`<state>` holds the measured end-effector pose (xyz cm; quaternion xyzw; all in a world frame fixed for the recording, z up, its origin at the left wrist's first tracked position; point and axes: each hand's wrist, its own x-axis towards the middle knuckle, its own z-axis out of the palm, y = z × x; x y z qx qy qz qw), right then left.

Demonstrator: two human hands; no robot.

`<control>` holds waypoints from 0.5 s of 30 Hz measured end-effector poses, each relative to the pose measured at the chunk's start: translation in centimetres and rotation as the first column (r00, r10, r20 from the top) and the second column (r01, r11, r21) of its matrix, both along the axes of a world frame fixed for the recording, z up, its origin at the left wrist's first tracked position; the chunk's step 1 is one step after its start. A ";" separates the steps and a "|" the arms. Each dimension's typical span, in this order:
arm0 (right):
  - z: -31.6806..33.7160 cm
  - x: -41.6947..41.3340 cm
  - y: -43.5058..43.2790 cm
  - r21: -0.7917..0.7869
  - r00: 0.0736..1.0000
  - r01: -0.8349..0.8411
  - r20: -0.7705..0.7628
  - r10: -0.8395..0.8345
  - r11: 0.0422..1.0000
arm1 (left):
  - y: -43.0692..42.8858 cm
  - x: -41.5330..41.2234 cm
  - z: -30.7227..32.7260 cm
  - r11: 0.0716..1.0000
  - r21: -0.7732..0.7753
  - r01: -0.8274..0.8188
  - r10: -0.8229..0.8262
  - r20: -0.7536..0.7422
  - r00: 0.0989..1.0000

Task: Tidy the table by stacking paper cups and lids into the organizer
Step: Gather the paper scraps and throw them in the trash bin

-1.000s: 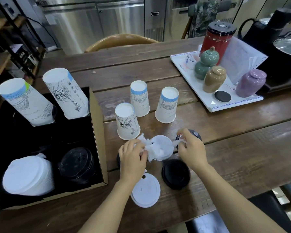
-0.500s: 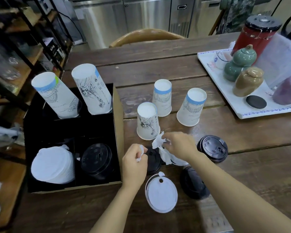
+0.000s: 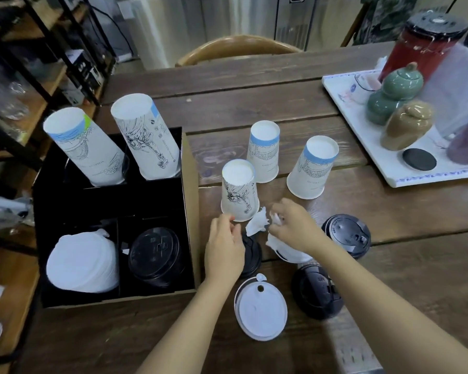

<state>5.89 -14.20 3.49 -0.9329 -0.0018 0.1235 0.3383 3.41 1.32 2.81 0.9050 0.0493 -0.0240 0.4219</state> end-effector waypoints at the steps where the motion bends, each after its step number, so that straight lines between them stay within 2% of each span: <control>1: 0.5 0.0 -0.3 0.034 0.999 0.028 0.041 -0.030 0.999 | -0.5 0.3 -0.1 0.997 0.080 0.025 -0.021 -0.046 0.999; 4: 1.7 -0.4 -1.3 0.060 0.989 0.074 0.125 -0.081 0.995 | -1.9 0.9 -0.2 0.936 0.338 0.095 -0.048 -0.145 0.988; 6: 2.1 -0.8 -2.1 0.055 0.980 0.122 0.153 -0.129 0.991 | -2.7 1.4 -0.4 0.901 0.423 0.095 -0.033 -0.151 0.988; 11: 2.1 -2.2 -3.9 0.113 0.953 0.273 0.103 -0.285 0.955 | -3.9 2.9 -0.9 0.859 0.502 0.102 -0.029 -0.152 0.988; 15: 2.7 -3.3 -4.6 0.239 0.917 0.353 0.106 -0.385 0.905 | -4.1 3.1 -0.8 0.879 0.463 0.115 -0.066 -0.121 0.990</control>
